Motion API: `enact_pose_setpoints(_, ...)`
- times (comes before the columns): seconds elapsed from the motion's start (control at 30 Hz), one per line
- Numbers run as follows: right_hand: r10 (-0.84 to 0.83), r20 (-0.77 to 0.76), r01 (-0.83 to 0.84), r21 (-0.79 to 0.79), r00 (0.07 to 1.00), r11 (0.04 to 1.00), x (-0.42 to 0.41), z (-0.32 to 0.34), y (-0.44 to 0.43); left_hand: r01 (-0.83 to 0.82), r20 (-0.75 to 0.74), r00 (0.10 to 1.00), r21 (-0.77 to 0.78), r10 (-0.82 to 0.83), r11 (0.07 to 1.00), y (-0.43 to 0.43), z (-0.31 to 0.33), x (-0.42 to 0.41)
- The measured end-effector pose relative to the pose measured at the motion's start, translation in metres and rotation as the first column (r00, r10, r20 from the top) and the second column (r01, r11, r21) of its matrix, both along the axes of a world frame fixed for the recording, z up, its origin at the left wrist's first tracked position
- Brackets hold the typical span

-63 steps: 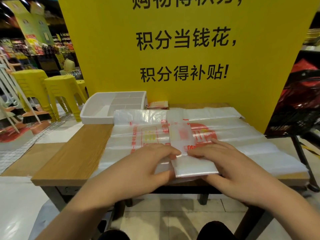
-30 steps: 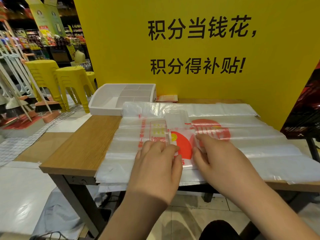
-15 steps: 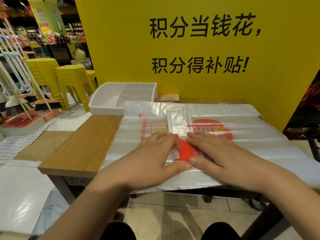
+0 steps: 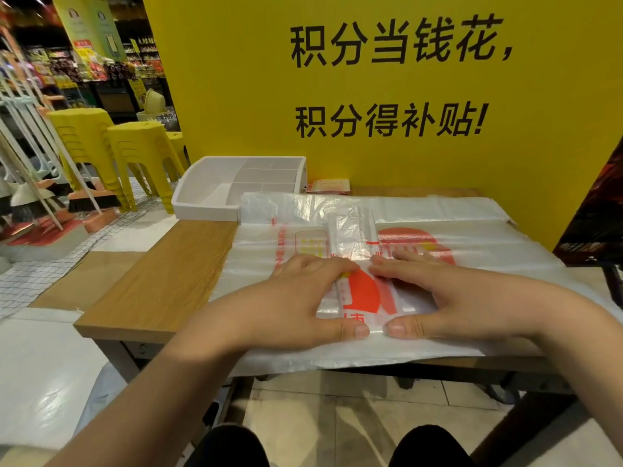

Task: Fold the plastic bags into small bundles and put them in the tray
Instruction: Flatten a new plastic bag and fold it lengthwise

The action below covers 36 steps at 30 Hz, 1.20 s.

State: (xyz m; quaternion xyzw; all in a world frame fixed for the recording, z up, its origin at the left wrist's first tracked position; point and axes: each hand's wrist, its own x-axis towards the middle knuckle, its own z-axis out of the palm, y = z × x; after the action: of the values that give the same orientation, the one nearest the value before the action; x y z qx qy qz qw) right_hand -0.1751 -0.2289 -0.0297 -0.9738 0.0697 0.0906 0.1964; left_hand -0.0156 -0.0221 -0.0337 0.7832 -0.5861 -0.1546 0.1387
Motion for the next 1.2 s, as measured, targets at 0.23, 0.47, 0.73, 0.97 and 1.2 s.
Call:
enact_pose_setpoints(0.23,0.002,0.088,0.002,-0.048,0.996,0.999,-0.008,0.007,0.016,-0.012,0.056,0.998,-0.037,0.015,0.999,0.007,0.005,-0.014)
enact_pose_setpoints(0.47,-0.031,0.427,0.043,-0.017,0.904,0.999,-0.013,-0.006,0.032,-0.074,0.012,0.997,-0.296,0.081,0.952,0.010,0.005,-0.020)
enact_pose_setpoints(0.73,-0.045,0.502,0.000,0.090,0.864,0.996,-0.029,-0.013,0.049,-0.092,-0.099,0.993,-0.394,0.057,0.914,0.029,0.000,-0.031)
enact_pose_setpoints(0.97,-0.198,0.449,0.124,0.189,0.872,0.974,-0.012,-0.004,0.049,-0.213,-0.192,0.971,-0.408,0.145,0.888,0.017,-0.006,-0.025)
enact_pose_setpoints(1.2,-0.332,0.430,0.347,0.045,0.840,0.937,0.017,-0.012,0.049,-0.354,-0.091,0.931,-0.461,0.354,0.813,-0.002,-0.018,-0.033)
